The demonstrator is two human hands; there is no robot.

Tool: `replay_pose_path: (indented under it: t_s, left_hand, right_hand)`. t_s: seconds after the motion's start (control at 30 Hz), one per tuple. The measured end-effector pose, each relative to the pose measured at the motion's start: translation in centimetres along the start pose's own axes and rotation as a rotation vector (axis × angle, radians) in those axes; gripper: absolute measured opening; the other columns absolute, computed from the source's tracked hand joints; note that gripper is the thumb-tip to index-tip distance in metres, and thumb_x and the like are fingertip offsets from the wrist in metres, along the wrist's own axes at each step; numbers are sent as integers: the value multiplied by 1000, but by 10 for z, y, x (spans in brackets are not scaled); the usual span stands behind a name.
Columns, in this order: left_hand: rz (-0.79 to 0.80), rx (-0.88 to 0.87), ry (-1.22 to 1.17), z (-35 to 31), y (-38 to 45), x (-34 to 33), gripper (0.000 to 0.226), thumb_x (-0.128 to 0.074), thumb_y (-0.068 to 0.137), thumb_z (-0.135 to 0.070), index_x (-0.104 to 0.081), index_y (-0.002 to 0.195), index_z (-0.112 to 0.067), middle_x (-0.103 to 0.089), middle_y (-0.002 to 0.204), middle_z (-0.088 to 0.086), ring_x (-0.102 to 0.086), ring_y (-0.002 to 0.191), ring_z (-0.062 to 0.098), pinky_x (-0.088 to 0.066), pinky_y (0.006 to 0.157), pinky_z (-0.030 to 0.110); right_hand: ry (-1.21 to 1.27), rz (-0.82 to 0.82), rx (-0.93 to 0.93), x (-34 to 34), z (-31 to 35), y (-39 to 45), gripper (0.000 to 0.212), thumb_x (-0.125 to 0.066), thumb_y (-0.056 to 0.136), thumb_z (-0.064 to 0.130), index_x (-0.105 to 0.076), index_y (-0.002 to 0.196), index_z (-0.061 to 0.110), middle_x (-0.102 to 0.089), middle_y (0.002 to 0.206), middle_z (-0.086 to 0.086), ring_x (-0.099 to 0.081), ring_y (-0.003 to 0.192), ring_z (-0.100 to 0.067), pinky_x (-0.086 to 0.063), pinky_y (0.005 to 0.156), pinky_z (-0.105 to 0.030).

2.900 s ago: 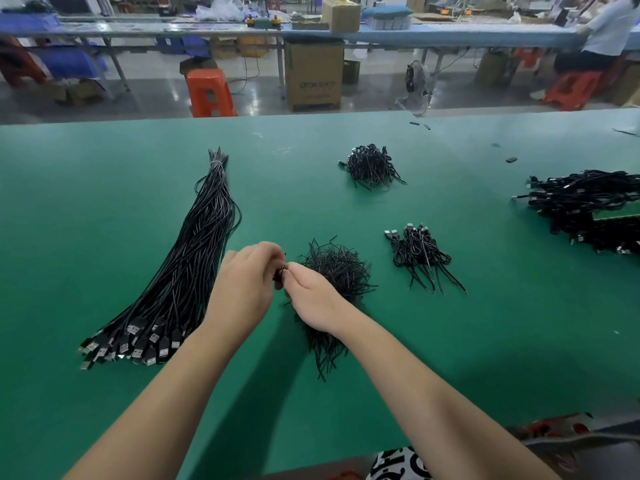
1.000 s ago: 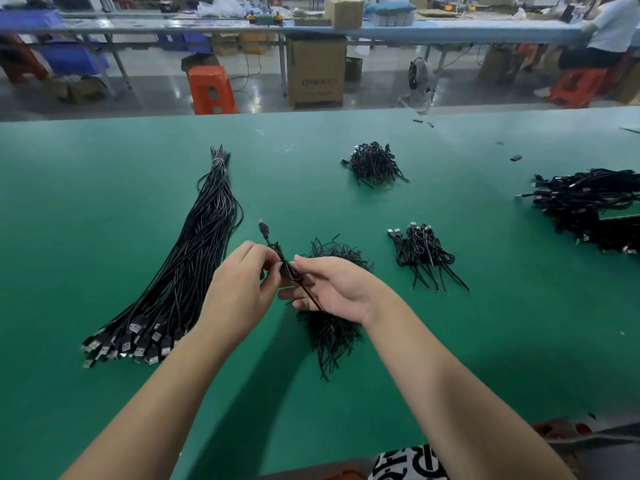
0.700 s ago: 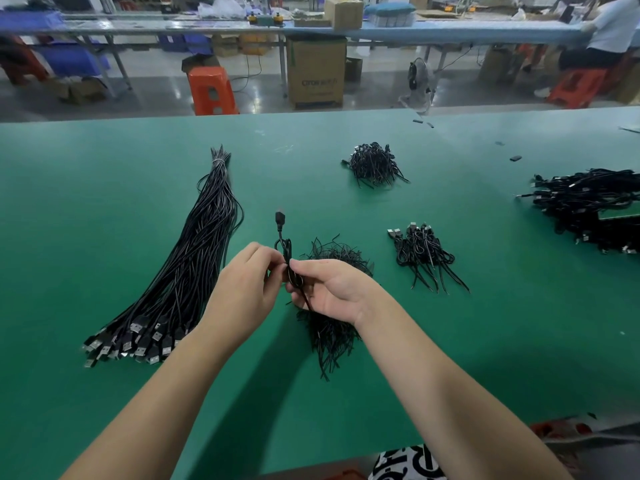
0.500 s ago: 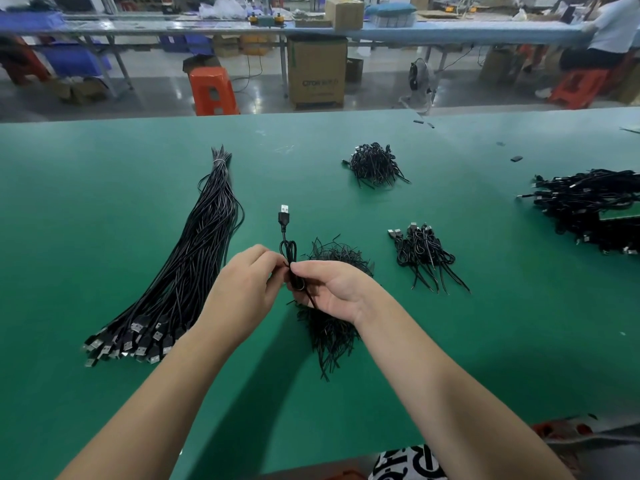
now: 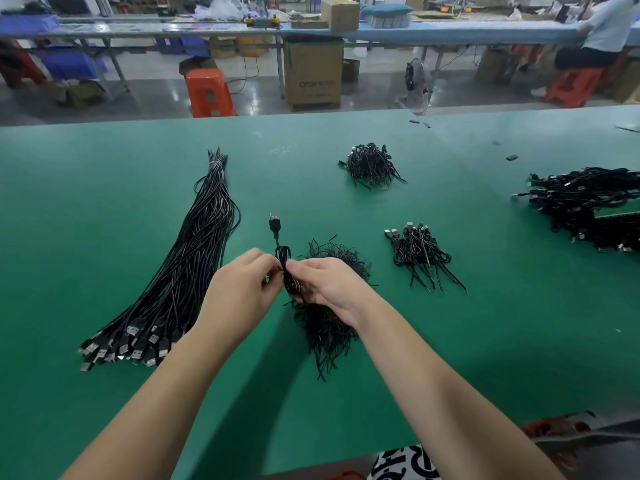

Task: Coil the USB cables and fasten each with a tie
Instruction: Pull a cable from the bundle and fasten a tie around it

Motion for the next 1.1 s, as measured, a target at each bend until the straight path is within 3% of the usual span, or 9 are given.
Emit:
replay_pose_path:
  t_s: [0.07,0.23,0.37,0.5,0.6,0.67,0.83,1.0,1.1]
  left_hand:
    - [75,210,-139,22,-2,-10,6,-73,86,-15,-71,80,-16,-65,72,-3,-58,64,14,-49,62,30]
    - [177,639,-762,51,-18,-36,19,-67,92,-8,-70,73,-11,-65,59,5,-56,53,10,-45,53,20]
    - [183,669,-893,48,-20,-41,17,-65,93,-6,-70,77,-7,-64,59,8,-61,56,17,-52,59,24]
    - [96,504,-605,43,-13,-25,14,-69,92,-13,-70,80,-18,-72,65,-1,-70,63,13,-54,61,22]
    - [-50,140,-167,17,-5,1,7,-70,91,-14,-71,84,-17,-68,76,-8,-65,66,15,-54,64,33]
    - [-128,-91,42,-3,-9,9,8,-66,93,-15,-71,88,-13,-67,85,-4,-63,63,24,-53,54,38]
    - [-240,-217,192,-17,-19,12,13,-63,94,-18,-72,89,-11,-69,87,-1,-61,53,22,-45,38,34]
    - [-154,164,-151,20,-14,8,6,-70,91,-17,-70,85,-18,-63,71,-12,-50,51,6,-46,53,24]
    - [-90,501,-577,49,-20,-11,15,-69,92,-18,-68,78,-23,-53,46,-10,-39,38,5,-31,38,16]
  right_hand:
    - [-86,-25,99,8,13,-3,18,-61,100,20,-70,115,18,-69,101,2,-61,77,-14,-54,79,-33]
    - [-806,51,534,-7,49,-19,26,-68,92,6,-72,114,19,-60,137,2,-65,100,-16,-47,82,-18]
    - [-745,-63,510,-6,52,-16,16,-74,90,23,-77,105,18,-75,107,5,-68,100,-14,-51,95,-33]
    - [-703,-97,440,-2,47,-10,16,-71,92,30,-76,91,15,-71,76,-2,-58,68,-15,-49,71,-33]
    - [-626,-61,348,0,38,-5,18,-67,95,32,-72,100,16,-54,58,8,-47,57,-10,-42,65,-31]
    - [-470,-61,267,2,32,-2,21,-67,95,31,-66,115,23,-55,56,12,-45,56,-16,-37,61,-29]
    - [-221,9,199,-5,27,-2,7,-67,96,29,-67,89,29,-74,71,-4,-59,63,-20,-43,62,-29]
    - [-148,99,191,-10,25,-4,20,-51,102,12,-71,107,17,-77,89,-5,-60,65,-12,-51,67,-32]
    - [-245,123,263,-14,31,-7,37,-61,92,-4,-71,105,29,-75,97,1,-66,78,-8,-52,80,-28]
Point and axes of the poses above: each hand's wrist, its own y-axis towards the middle knuckle, its own x-axis out of the back of the hand, z = x × y, the point moved 9 cm from there along y, towards the middle knuckle
